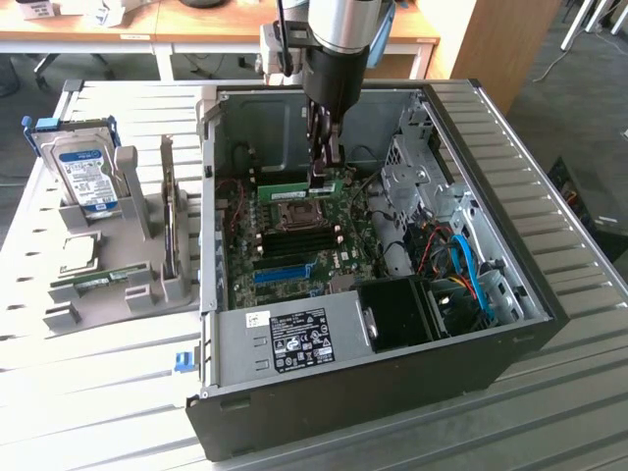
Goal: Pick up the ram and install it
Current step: 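Pick up the ram and move it above insertion slot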
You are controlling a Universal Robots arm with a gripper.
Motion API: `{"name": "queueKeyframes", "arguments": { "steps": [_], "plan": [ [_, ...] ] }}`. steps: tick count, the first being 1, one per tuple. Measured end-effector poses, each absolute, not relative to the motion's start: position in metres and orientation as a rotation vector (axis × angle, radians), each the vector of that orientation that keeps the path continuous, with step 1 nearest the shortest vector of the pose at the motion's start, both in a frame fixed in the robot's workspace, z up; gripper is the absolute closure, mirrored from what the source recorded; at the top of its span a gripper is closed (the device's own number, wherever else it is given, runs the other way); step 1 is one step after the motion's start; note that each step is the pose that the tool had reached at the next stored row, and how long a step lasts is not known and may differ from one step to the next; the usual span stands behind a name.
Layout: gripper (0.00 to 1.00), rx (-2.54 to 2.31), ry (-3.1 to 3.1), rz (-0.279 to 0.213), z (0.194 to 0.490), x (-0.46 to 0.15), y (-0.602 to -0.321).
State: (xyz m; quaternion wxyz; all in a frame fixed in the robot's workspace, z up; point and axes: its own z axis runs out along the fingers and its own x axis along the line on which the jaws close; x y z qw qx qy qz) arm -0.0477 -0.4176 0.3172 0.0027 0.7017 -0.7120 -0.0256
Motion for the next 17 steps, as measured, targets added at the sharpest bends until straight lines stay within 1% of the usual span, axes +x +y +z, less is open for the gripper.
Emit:
{"name": "queueKeyframes", "arguments": {
  "steps": [17],
  "plan": [
    [0.89, 2.201, -2.233, -0.080, 0.3173, -0.0422, -0.4176]
  ]
}}
